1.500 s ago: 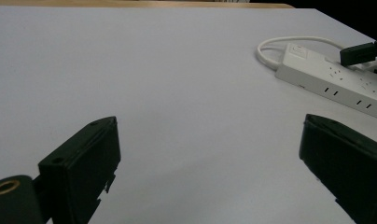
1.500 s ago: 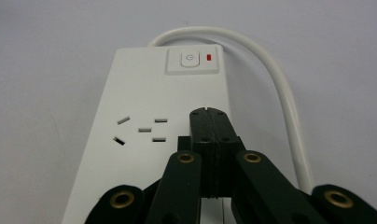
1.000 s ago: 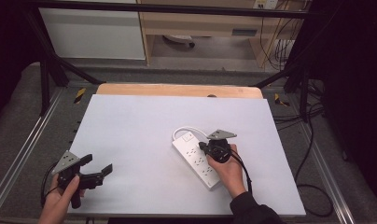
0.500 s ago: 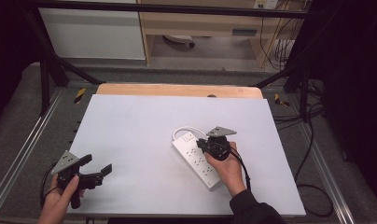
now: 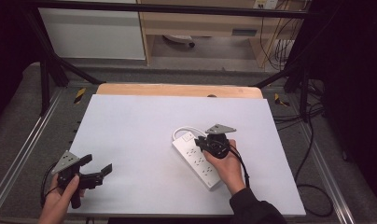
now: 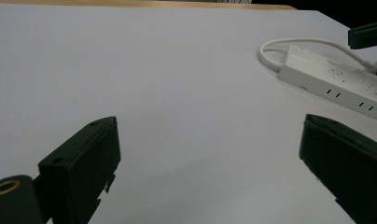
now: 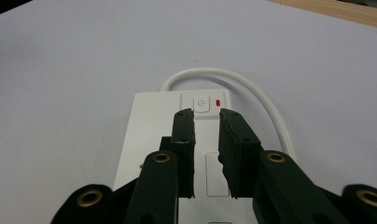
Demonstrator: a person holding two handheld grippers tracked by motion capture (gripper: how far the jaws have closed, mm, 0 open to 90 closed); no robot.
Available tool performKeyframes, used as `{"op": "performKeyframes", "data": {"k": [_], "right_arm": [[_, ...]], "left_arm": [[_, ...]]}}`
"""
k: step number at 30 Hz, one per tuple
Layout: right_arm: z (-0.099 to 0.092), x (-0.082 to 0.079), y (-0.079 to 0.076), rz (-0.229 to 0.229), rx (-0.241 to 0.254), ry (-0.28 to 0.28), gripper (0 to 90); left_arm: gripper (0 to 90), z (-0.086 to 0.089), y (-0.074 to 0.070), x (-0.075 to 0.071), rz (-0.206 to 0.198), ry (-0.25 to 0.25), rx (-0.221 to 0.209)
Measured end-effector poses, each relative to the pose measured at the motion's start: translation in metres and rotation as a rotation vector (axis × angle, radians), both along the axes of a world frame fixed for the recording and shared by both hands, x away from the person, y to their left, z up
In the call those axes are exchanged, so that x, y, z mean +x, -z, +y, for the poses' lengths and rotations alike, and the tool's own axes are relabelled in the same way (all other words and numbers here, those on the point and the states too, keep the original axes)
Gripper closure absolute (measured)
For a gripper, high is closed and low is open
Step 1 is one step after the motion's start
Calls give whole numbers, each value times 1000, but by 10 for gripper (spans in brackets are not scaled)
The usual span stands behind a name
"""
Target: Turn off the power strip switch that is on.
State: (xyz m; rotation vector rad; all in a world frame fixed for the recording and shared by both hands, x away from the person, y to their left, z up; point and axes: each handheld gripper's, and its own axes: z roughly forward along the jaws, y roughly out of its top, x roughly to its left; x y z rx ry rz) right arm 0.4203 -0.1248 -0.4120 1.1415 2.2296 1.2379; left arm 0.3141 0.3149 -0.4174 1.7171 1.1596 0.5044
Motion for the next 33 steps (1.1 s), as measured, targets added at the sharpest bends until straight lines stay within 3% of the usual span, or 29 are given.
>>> {"op": "performKeyframes", "data": {"k": [13,33], "right_arm": [[0,0,-16,4,27,16,493],[-6,8,-27,3,34,73,87]], "left_arm": [[53,0,0,0,-4,-1,-3],[53,0,0,0,-8,-5,0]]}}
